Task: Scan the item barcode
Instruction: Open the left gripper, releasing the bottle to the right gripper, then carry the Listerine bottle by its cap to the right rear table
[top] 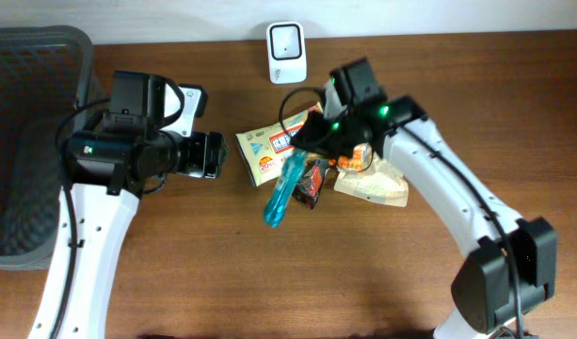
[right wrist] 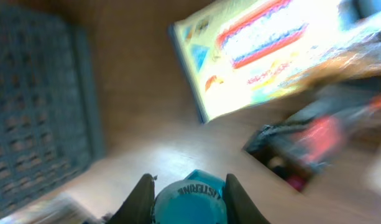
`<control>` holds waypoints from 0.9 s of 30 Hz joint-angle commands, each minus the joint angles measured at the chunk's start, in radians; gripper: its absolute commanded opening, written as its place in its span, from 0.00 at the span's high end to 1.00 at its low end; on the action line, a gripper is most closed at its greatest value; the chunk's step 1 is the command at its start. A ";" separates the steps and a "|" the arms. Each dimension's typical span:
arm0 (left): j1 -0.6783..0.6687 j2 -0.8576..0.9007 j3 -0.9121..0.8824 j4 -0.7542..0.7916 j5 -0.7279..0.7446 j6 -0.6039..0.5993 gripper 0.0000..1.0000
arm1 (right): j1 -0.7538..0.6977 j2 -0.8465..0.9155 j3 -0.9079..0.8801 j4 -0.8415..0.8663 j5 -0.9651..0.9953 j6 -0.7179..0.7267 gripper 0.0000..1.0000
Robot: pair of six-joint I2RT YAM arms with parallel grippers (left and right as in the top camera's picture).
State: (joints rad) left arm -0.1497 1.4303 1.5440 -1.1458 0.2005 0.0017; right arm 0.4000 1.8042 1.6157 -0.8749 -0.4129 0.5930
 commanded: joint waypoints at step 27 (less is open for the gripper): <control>0.009 -0.008 0.010 -0.021 0.002 -0.010 0.18 | -0.555 0.201 0.307 -0.136 0.872 -0.023 0.89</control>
State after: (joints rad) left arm -0.1452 1.4303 1.5440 -1.1633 0.1909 0.0017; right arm -0.1215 1.9678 1.9125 -1.0424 0.4587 0.5312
